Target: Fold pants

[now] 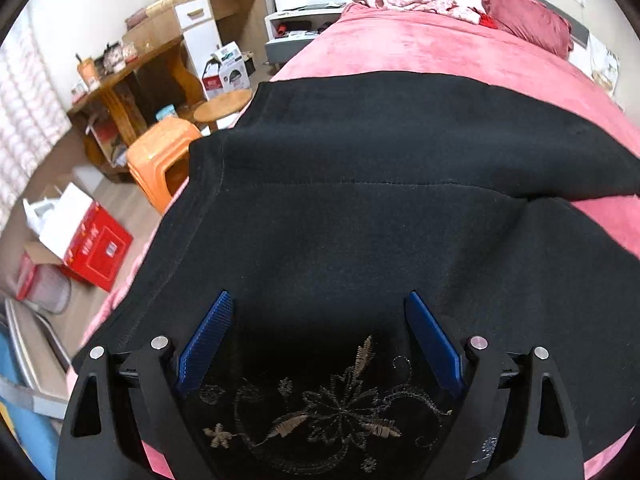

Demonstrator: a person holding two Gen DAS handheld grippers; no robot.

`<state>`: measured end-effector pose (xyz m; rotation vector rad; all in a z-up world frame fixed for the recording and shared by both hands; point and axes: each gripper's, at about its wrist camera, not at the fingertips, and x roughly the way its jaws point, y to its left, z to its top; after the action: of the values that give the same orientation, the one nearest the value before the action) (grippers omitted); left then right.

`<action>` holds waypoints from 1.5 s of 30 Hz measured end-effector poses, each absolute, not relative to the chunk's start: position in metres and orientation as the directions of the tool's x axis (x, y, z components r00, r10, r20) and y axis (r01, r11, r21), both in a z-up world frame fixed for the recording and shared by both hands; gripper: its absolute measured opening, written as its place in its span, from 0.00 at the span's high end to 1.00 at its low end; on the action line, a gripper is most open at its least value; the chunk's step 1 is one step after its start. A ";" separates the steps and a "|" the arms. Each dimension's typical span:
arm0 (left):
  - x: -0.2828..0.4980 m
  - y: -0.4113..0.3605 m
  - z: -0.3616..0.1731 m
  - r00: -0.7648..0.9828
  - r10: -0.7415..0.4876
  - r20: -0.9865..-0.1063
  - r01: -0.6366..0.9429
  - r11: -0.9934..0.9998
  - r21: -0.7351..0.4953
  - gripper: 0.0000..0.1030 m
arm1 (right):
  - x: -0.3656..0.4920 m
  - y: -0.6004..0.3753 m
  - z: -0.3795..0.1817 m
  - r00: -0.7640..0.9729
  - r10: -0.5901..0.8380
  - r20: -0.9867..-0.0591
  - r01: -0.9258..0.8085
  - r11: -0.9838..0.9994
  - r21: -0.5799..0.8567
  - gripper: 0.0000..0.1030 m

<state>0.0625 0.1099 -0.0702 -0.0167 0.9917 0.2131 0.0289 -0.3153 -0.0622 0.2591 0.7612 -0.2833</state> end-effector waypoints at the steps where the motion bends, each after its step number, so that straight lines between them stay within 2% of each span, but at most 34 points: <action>1: 0.063 0.111 -0.070 0.525 0.160 -0.836 -0.192 0.979 0.067 0.14 | 0.040 -0.301 -0.068 0.693 -0.118 -0.711 0.302 0.943 0.138 0.09; 2: 0.063 0.114 -0.071 0.522 0.150 -0.840 -0.201 0.978 0.050 0.12 | 0.050 -0.286 -0.072 0.693 -0.091 -0.715 0.266 0.954 0.137 0.09; 9: 0.067 0.128 -0.075 0.513 0.114 -0.851 -0.249 0.968 -0.020 0.11 | 0.096 -0.223 -0.092 0.718 -0.063 -0.693 0.107 0.994 0.020 0.09; 15: 0.074 0.130 -0.069 0.534 0.100 -0.840 -0.237 0.971 -0.035 0.11 | 0.115 -0.207 -0.120 0.684 -0.077 -0.726 0.095 0.995 -0.016 0.06; 20: 0.102 0.145 -0.054 0.582 0.140 -0.801 -0.243 0.970 -0.006 0.11 | 0.119 -0.198 -0.128 0.660 -0.096 -0.745 0.110 0.993 -0.031 0.02; 31: 0.216 0.183 -0.034 0.612 0.234 -0.755 -0.280 0.958 0.070 0.11 | 0.116 -0.191 -0.128 0.652 -0.123 -0.748 0.122 0.991 -0.056 0.02; 34: 0.247 0.192 -0.039 0.592 0.271 -0.759 -0.285 0.951 0.118 0.11 | 0.117 -0.194 -0.129 0.650 -0.104 -0.753 0.122 0.992 -0.032 0.02; 45: 0.309 0.207 -0.064 0.521 0.266 -0.811 -0.247 0.957 0.155 0.11 | 0.118 -0.198 -0.131 0.640 -0.085 -0.764 0.127 0.992 -0.004 0.02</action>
<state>0.3086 0.2072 -0.0636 0.0214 0.9754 0.3069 0.1180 -0.1985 -0.1313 0.0514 0.8685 -0.1212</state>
